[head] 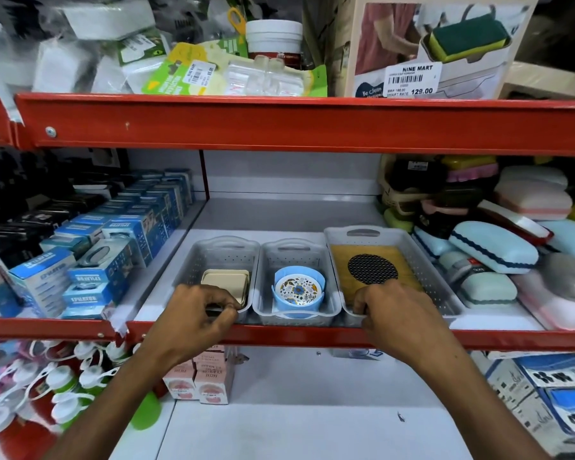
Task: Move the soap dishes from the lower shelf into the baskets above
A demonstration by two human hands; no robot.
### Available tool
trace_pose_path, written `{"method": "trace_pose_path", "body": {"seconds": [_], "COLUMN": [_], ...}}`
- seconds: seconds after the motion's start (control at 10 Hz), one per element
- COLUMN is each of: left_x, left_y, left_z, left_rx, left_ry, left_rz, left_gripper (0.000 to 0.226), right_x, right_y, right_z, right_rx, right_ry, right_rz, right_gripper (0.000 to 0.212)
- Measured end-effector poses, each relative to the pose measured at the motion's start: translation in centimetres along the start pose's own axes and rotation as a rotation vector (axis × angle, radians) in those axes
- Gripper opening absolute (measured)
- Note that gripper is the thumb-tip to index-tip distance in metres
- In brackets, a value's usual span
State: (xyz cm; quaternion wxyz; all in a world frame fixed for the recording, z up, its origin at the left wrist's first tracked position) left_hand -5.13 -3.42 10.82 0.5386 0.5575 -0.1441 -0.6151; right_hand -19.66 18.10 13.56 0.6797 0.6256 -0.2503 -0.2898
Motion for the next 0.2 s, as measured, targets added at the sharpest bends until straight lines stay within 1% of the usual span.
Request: {"method": "trace_pose_path", "body": {"seconds": [0.1,0.2], "left_x": [0.0,-2.1], "left_y": [0.4,1.3], "left_z": [0.1,0.0], "left_rx": [-0.024,-0.111], "left_ry": [-0.009,-0.16], "left_rz": [0.023,0.1], "left_gripper": [0.045,0.036], "right_x": [0.2,0.0], "right_y": [0.3,1.6], "right_z": [-0.1,-0.3], "right_rx": [-0.012,-0.116], "right_ry": [0.012,-0.002], "right_rz": [0.007,0.004], "right_gripper": [0.024,0.022]}}
Point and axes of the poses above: each hand's wrist, its own z-axis towards the middle knuckle, its own y-axis out of the back of the hand, x = y × z, the point moved 9 cm from there along z, towards the middle knuckle, and after that the axes turned 1 degree about z, right-handed, at the moved point
